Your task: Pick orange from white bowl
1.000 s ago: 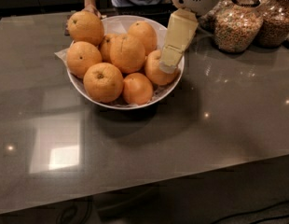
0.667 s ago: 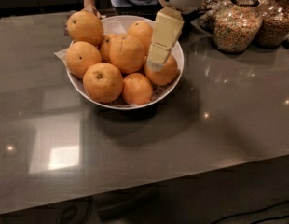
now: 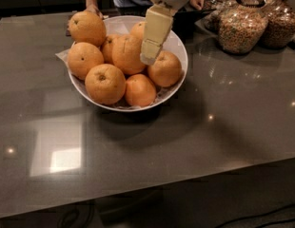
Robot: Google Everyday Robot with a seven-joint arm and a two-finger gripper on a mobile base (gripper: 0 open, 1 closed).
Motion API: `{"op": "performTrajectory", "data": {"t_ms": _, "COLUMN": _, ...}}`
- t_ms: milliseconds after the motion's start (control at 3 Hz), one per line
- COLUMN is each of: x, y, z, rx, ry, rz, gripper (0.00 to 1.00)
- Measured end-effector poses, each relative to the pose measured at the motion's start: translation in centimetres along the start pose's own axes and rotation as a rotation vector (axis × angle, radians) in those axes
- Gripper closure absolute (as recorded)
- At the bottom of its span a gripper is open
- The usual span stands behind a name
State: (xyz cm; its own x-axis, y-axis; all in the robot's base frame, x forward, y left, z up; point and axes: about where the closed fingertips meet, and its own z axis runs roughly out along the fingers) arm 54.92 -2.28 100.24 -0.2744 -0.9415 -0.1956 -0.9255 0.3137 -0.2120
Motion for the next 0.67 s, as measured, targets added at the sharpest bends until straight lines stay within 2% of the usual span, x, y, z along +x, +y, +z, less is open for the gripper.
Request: {"op": "performTrajectory", "data": {"t_ms": 667, "x": -1.28, "y": -0.63, "z": 0.32, "rx": -0.006, "ry": -0.005, "rz": -0.016, "gripper": 0.20}}
